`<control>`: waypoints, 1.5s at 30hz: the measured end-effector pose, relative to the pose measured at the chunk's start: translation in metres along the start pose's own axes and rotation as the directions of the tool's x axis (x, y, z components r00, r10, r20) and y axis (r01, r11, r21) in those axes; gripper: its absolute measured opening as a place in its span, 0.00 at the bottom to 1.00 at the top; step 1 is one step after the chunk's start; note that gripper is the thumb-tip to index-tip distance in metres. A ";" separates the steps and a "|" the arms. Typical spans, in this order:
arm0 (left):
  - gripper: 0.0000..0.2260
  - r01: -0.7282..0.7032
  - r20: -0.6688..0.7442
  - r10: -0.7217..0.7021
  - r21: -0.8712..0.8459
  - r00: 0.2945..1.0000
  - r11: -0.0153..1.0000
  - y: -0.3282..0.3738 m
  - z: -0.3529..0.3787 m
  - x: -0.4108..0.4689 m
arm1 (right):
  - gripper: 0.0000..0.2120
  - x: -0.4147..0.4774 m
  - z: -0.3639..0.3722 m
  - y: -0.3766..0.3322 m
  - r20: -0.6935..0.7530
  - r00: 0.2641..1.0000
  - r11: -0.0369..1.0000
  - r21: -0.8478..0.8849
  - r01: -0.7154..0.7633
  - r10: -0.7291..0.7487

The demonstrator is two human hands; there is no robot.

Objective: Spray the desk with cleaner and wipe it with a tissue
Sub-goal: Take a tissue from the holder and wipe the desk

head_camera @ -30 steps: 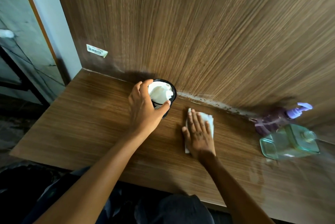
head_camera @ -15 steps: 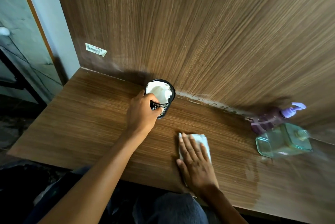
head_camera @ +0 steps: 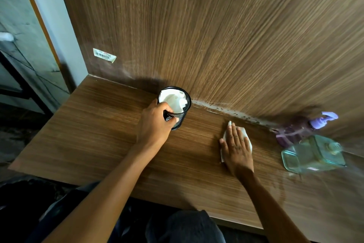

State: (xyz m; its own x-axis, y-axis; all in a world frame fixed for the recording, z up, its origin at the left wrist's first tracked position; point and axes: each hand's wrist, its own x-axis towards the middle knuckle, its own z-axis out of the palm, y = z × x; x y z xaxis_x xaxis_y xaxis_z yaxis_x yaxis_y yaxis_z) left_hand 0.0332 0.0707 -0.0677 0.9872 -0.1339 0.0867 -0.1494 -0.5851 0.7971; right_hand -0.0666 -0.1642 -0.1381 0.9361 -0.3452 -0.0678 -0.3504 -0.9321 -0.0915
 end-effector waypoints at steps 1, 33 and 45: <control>0.07 0.002 0.001 -0.002 -0.006 1.000 1.000 0.000 0.000 0.000 | 0.35 -0.008 0.000 -0.002 -0.006 0.999 0.999 0.038 -0.038 0.038; 0.06 0.070 0.016 -0.070 -0.033 0.997 0.997 0.009 -0.004 -0.004 | 0.17 -0.068 -0.032 -0.034 -0.253 0.958 0.916 0.402 -0.020 0.132; 0.07 0.083 0.015 -0.083 -0.023 0.996 0.996 0.008 -0.004 -0.003 | 0.51 -0.085 0.001 -0.004 0.070 0.997 0.998 0.055 0.025 -0.029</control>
State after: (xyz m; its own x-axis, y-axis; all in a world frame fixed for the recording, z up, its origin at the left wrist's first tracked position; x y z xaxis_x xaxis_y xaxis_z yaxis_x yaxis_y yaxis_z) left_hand 0.0291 0.0695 -0.0595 0.9952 -0.0971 0.0112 -0.0654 -0.5757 0.8151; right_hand -0.1451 -0.1305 -0.1332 0.9414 -0.3093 -0.1347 -0.3277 -0.9332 -0.1474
